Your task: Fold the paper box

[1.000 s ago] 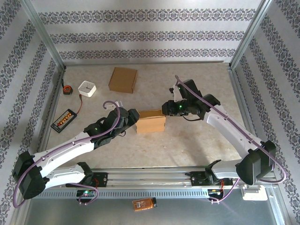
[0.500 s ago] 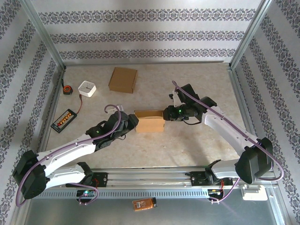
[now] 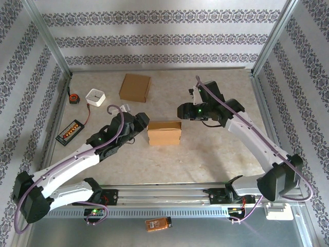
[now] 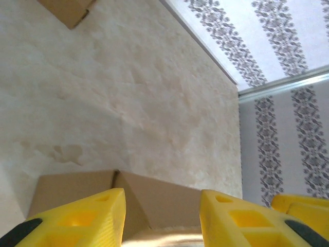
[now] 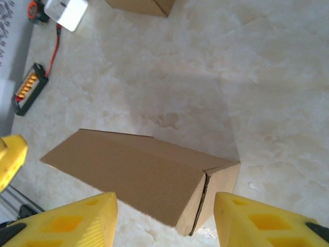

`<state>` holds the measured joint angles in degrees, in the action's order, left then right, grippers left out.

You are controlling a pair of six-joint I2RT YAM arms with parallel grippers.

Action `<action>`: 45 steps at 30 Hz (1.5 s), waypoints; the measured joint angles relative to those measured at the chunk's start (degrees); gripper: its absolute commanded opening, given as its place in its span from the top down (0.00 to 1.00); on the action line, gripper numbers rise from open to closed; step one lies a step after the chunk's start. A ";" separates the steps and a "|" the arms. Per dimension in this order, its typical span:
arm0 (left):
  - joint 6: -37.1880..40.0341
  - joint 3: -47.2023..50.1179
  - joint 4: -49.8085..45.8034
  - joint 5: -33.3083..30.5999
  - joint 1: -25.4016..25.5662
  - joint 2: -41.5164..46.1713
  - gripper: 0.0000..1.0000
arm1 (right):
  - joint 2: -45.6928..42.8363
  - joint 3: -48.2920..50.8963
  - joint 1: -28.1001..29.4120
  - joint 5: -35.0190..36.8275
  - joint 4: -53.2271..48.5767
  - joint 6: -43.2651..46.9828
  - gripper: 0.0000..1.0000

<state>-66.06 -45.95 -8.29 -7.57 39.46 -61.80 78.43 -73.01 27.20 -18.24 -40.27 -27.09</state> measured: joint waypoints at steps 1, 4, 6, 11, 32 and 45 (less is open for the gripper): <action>-0.09 0.31 0.20 0.17 -0.63 -0.48 0.59 | 1.05 0.00 0.00 -0.31 0.00 0.04 0.55; -0.22 1.40 0.26 1.44 -1.33 -1.38 0.64 | 3.26 0.15 0.00 -0.76 0.09 0.26 0.61; -0.17 1.60 0.31 2.91 -1.36 -2.21 0.69 | 3.52 0.94 0.00 -0.74 0.26 0.46 0.64; -0.17 1.73 1.81 6.08 -1.36 -4.39 0.79 | 3.28 3.96 0.04 -0.74 0.76 0.48 0.66; -0.68 3.61 1.68 7.50 -1.36 0.70 0.59 | -1.68 3.61 0.68 0.96 1.07 1.31 0.52; -2.05 2.91 2.78 12.35 0.24 -2.40 0.67 | -2.54 5.86 1.20 0.15 0.74 0.61 0.68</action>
<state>-68.12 -43.05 -5.52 4.78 39.70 -64.20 75.90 -67.16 28.40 -18.09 -39.53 -26.48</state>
